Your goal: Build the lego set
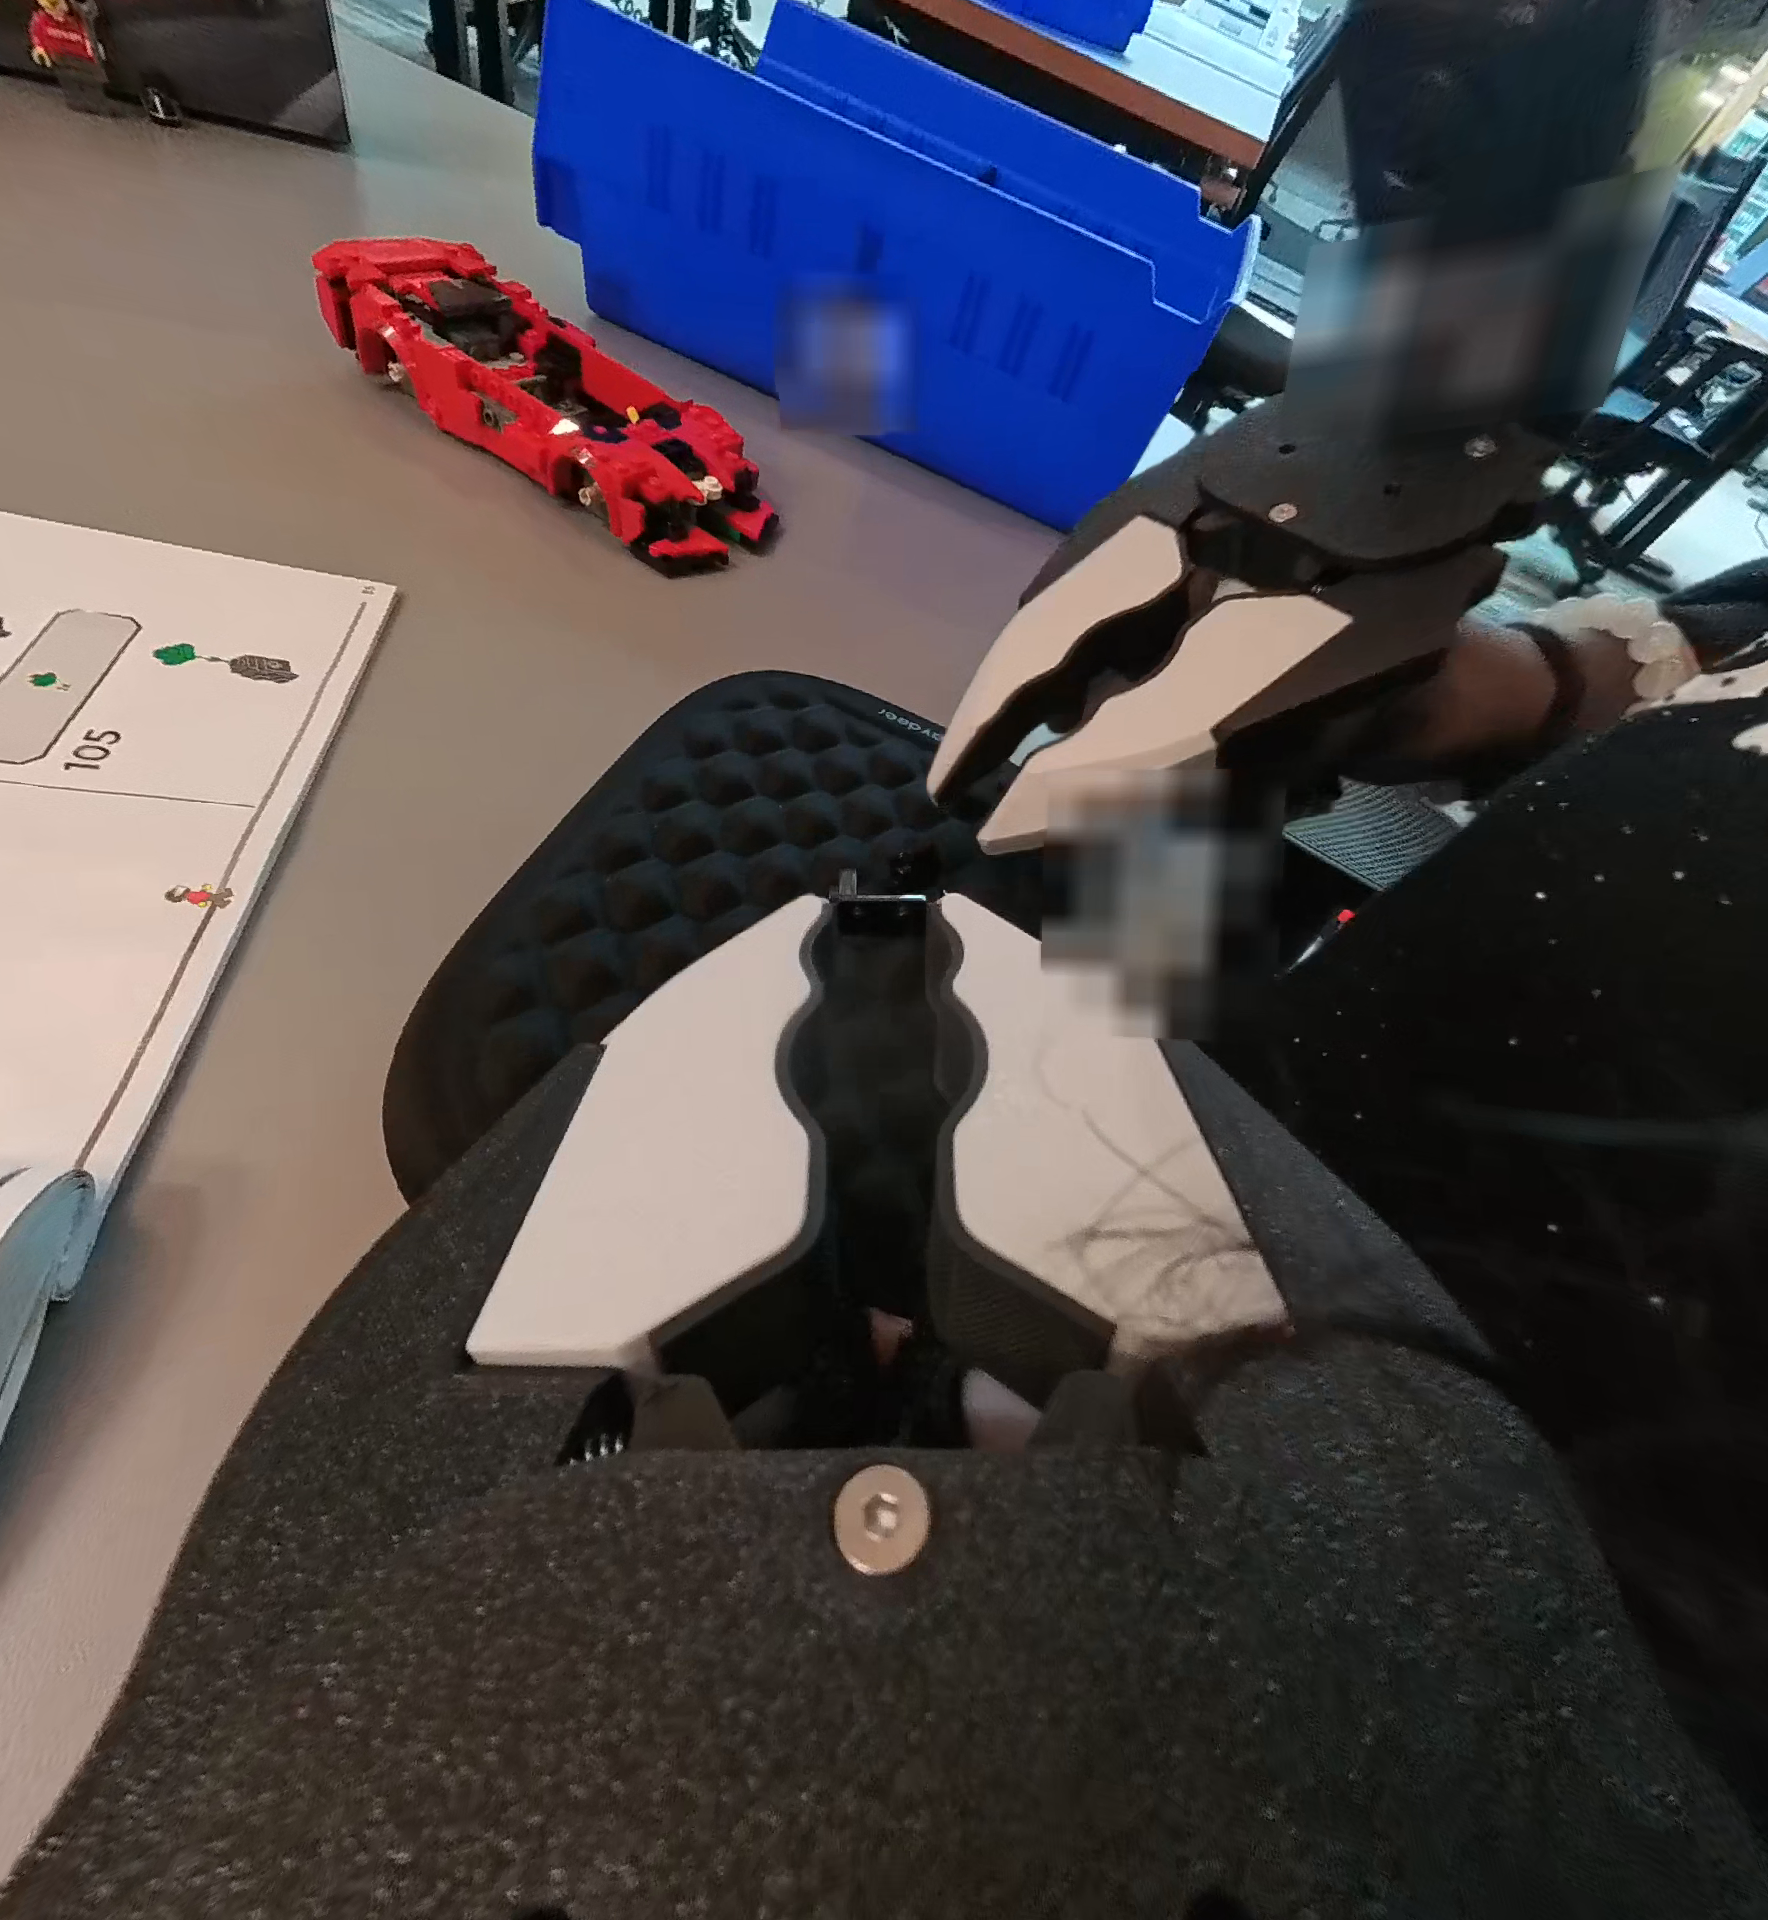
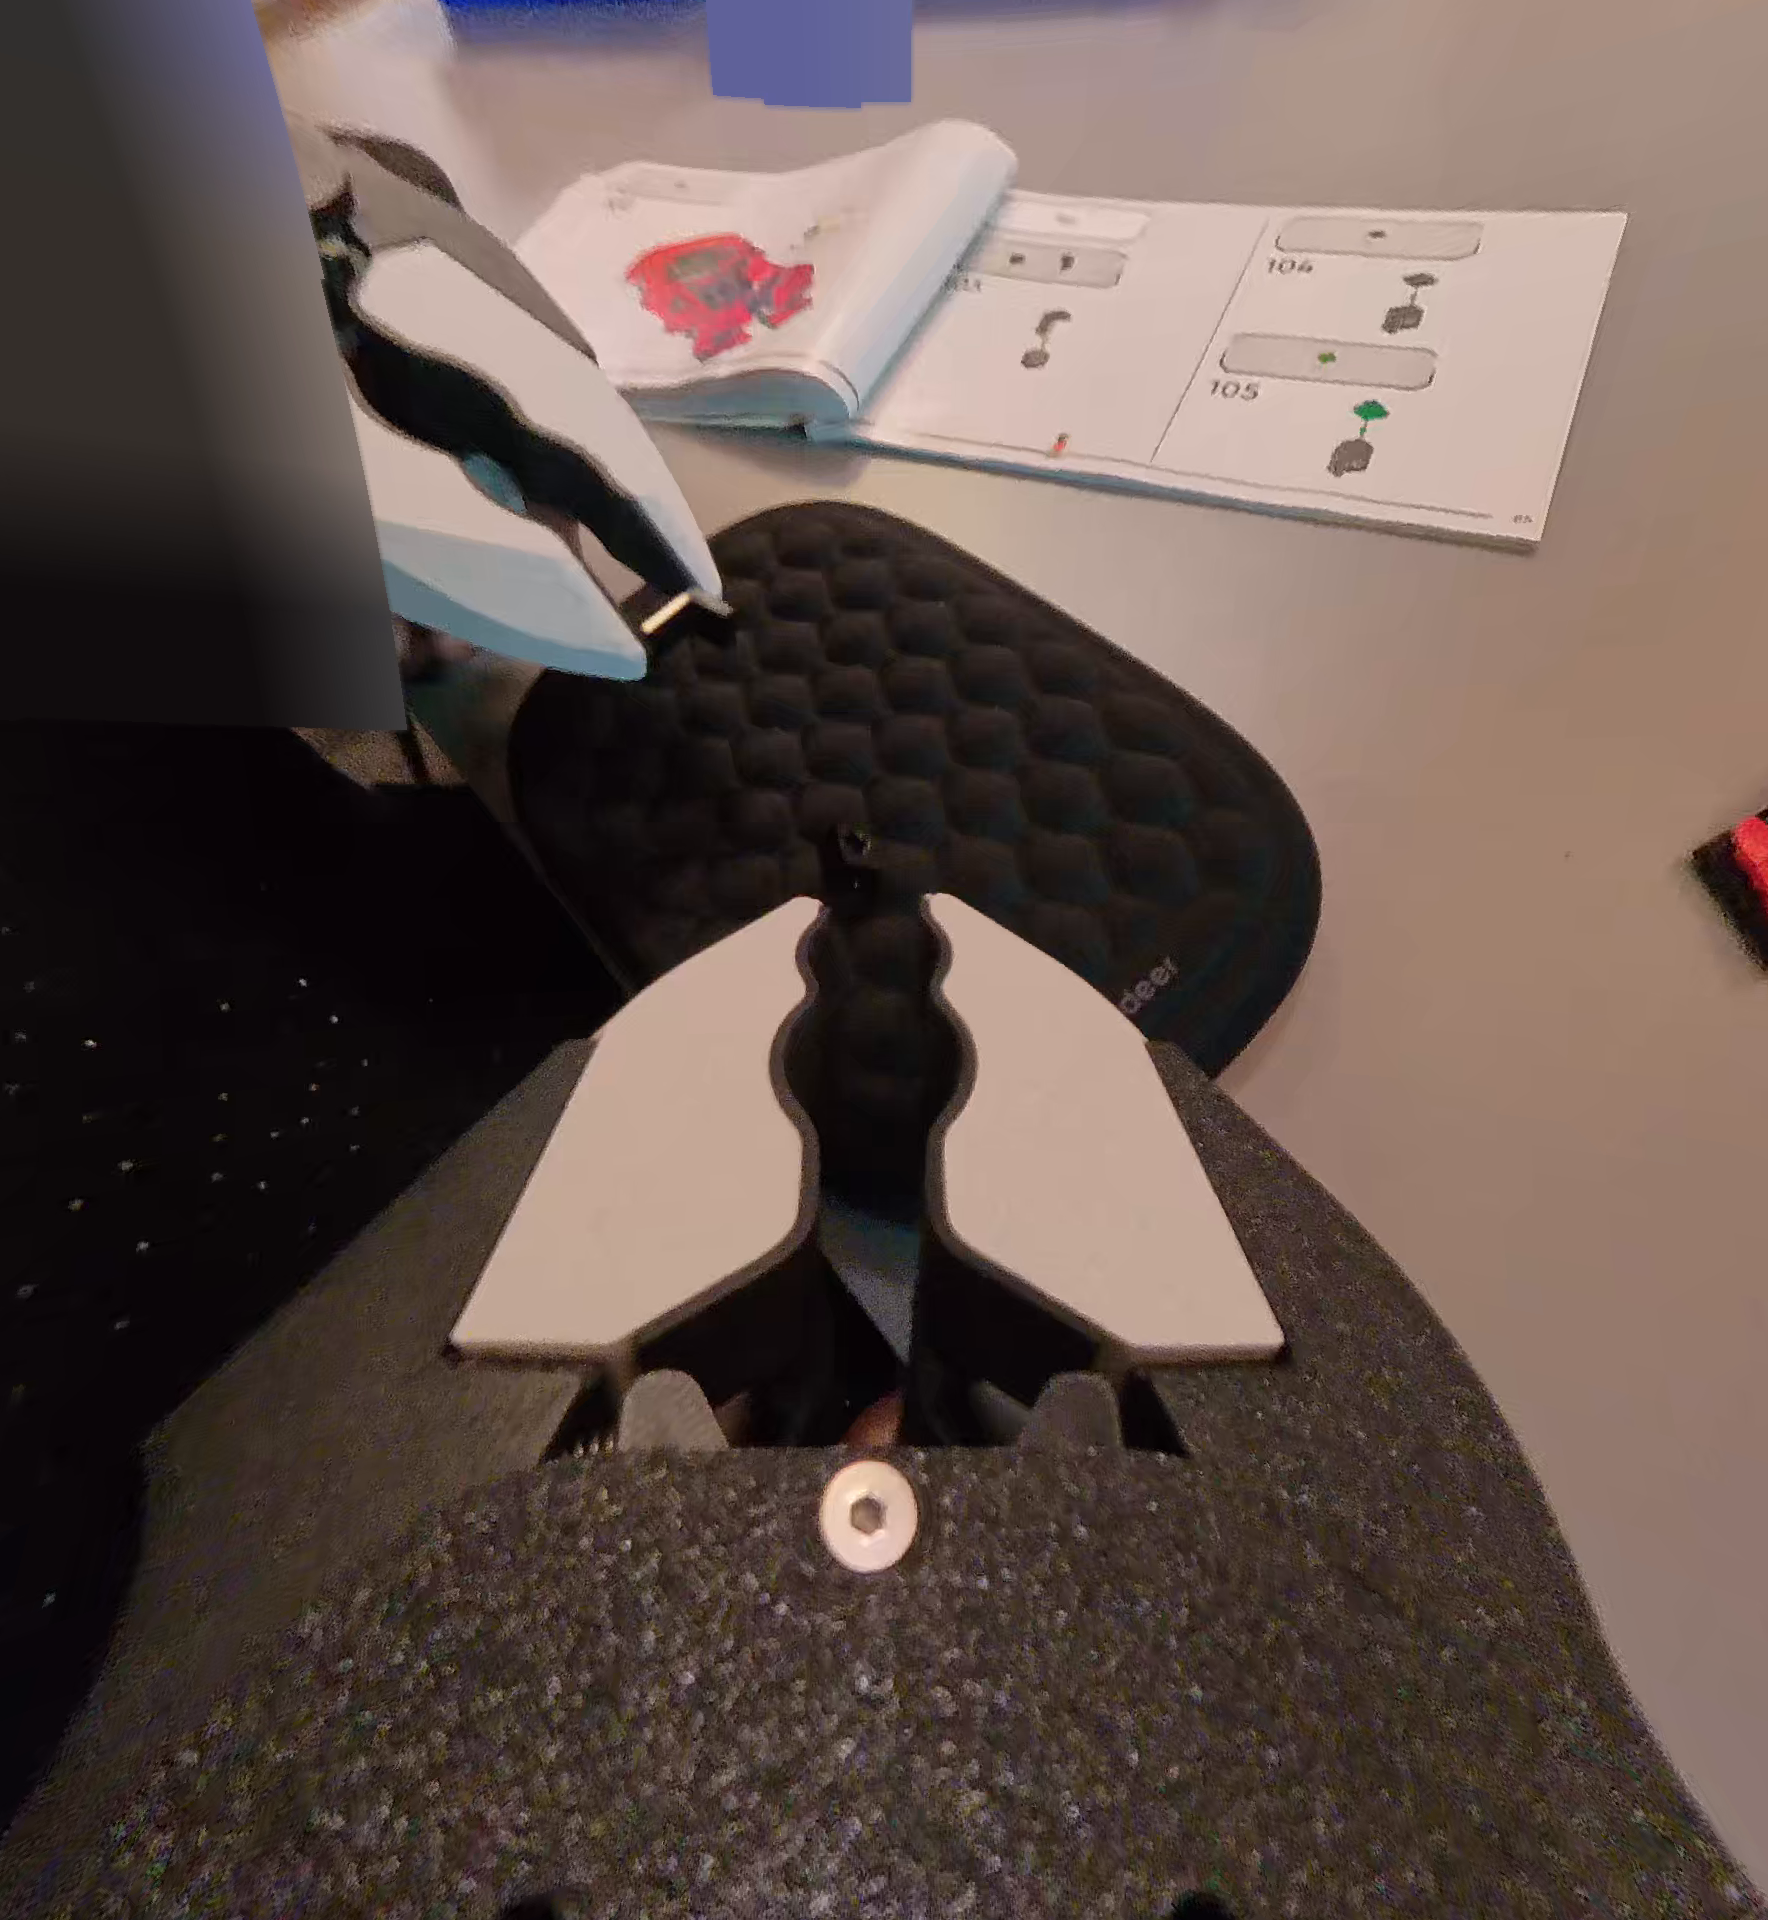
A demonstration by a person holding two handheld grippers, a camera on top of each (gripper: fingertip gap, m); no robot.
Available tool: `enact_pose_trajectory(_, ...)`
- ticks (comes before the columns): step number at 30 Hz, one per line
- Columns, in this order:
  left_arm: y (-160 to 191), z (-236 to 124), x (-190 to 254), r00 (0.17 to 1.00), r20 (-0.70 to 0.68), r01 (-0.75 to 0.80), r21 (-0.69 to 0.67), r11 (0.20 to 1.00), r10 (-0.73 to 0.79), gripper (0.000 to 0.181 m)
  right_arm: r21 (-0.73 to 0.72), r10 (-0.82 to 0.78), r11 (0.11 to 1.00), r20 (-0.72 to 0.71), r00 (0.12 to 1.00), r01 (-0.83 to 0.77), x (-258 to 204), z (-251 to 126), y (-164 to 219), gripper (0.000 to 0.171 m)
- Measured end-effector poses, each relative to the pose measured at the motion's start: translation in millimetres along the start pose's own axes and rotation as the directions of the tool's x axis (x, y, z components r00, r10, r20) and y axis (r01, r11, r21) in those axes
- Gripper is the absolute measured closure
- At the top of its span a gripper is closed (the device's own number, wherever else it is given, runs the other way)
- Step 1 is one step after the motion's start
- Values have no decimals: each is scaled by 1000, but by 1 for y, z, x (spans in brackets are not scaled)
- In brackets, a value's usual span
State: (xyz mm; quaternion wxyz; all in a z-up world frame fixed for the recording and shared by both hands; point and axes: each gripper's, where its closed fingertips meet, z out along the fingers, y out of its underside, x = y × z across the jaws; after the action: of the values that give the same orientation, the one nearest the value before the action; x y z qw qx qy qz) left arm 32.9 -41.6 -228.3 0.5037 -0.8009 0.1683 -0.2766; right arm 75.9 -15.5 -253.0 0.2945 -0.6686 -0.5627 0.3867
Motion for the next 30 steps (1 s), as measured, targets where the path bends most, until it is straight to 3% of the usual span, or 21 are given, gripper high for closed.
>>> enact_pose_trajectory(1, 0, 1, -1, 1000, 4, 1, 0, 1000, -1, 166, 11, 24, 1000, 31, 999, -24, 0, 2, -2, 156)
enact_pose_trajectory(5, 0, 1, -5, 999, 36, 8, -3, 1000, -8, 166, -23, 144, 990, 175, 974, -142, -6, 10, -1, 154)
enact_pose_trajectory(21, 10, 22, -8, 991, 128, -32, -121, 992, 48, 166, 62, 184, 978, 177, 967, -197, -9, 16, -13, 163)
enact_pose_trajectory(30, 4, 24, -1, 988, 91, 125, -27, 992, -122, 166, 154, 237, 950, 203, 950, -270, -12, 17, -24, 164)
